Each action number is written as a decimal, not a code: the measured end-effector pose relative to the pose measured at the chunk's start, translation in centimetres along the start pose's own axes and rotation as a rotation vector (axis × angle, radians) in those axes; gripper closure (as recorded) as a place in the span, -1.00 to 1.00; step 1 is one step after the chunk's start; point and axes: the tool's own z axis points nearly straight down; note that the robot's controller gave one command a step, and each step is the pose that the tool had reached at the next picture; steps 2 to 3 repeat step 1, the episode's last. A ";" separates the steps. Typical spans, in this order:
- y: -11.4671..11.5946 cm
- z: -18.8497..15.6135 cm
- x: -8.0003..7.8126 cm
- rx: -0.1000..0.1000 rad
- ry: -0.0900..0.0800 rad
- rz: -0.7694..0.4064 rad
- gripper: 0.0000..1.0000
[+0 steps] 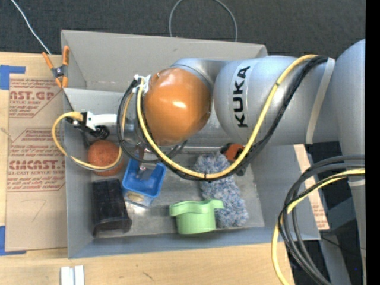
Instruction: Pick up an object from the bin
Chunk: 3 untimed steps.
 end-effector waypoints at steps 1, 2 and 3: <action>1.6 -0.5 0.1 0.003 -0.013 -0.030 1.00; 1.6 -0.5 0.1 0.003 -0.013 -0.030 1.00; 1.6 -0.5 0.1 0.003 -0.013 -0.030 1.00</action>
Offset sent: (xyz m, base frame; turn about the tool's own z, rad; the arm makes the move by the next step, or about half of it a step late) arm -0.0465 -0.0150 -0.0311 -0.1399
